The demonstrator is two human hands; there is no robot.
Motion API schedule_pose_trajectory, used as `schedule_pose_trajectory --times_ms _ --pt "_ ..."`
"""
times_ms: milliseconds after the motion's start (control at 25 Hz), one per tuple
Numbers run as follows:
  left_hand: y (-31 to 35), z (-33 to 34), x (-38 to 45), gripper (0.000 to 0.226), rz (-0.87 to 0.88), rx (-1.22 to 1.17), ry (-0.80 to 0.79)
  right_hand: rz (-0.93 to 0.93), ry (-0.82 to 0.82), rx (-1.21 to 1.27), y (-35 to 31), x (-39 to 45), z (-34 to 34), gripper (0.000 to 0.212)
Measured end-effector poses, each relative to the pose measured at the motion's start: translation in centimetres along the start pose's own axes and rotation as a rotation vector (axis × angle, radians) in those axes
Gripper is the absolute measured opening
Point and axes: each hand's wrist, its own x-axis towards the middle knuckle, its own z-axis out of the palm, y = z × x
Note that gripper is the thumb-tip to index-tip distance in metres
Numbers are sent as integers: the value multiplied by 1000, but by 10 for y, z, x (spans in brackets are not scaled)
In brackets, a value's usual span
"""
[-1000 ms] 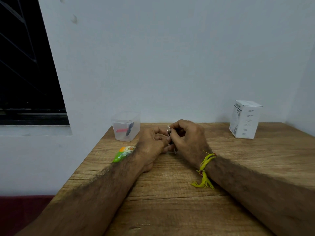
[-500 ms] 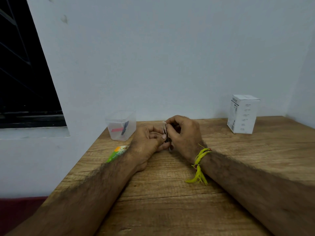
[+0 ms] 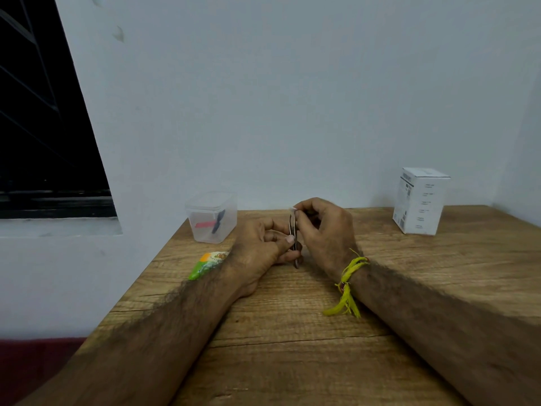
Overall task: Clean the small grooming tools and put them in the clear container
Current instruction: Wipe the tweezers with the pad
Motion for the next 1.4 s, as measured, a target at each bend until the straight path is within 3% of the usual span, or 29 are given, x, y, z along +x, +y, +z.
schedule_pose_trajectory --times_ms 120,280,560,1400 --pt "0 0 1 15 -5 -5 8 -31 30 -41 -2 -2 0 7" --pt "1 -1 0 15 2 -7 7 -41 -46 -88 -4 -6 -1 8" --pt "1 -1 0 14 1 -2 1 15 -11 -19 -7 -4 -2 10" --pt "4 -3 0 12 -45 -70 47 -84 -85 -58 -8 -9 -5 8"
